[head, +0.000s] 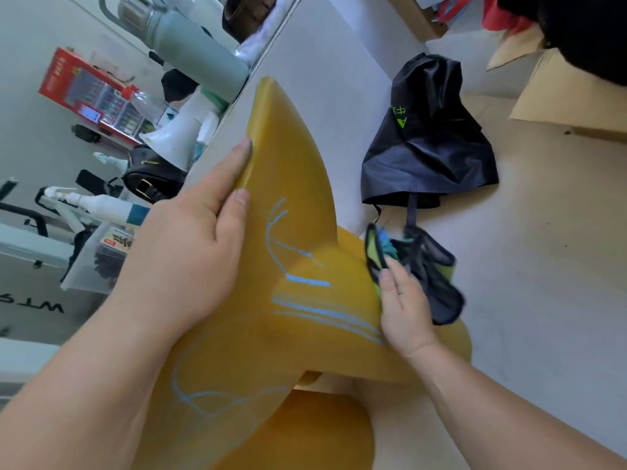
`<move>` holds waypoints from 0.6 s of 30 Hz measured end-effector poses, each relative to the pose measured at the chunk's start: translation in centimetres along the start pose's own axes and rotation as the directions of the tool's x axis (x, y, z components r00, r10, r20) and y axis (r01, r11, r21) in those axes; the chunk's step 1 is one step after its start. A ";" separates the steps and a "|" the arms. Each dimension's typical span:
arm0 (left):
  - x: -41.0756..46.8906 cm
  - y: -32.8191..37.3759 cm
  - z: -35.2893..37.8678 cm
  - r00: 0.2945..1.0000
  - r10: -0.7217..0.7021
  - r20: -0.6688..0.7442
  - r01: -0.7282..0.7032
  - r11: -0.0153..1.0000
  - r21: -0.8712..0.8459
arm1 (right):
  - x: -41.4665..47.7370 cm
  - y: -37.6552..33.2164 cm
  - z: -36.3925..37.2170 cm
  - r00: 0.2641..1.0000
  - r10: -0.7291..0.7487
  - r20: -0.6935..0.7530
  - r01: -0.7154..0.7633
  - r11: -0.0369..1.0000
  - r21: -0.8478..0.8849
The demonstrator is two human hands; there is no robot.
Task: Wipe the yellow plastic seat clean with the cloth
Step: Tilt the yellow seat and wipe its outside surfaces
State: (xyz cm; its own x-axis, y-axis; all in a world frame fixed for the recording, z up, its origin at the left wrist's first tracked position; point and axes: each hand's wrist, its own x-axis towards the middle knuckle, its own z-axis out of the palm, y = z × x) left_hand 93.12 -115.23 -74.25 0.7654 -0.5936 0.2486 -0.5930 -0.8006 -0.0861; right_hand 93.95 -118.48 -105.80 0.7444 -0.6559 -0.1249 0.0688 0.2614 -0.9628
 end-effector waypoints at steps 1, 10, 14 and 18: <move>0.0 0.0 0.0 1.000 -0.001 -0.001 0.001 1.000 0.008 | 0.2 1.6 -0.6 0.996 0.090 0.005 -0.090 0.996 -0.019; 0.1 -0.2 0.7 0.999 0.007 -0.050 -0.007 1.000 -0.004 | -1.7 -2.3 1.9 0.996 0.038 -0.079 -0.033 0.998 0.060; 0.0 -0.3 0.5 0.999 0.011 -0.046 -0.011 1.000 0.004 | -2.2 -6.4 2.6 0.987 -0.159 0.004 0.154 0.961 0.229; -0.2 0.0 0.1 0.999 -0.001 -0.037 0.001 1.000 -0.006 | -1.5 -2.5 0.0 0.992 -0.124 -0.015 0.124 0.972 0.201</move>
State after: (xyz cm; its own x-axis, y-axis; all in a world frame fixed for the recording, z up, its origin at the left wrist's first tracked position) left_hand 92.95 -115.13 -74.45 0.7562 -0.5895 0.2841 -0.5939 -0.8005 -0.0804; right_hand 92.68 -118.20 -103.24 0.7199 -0.6941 -0.0085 0.2927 0.3146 -0.9030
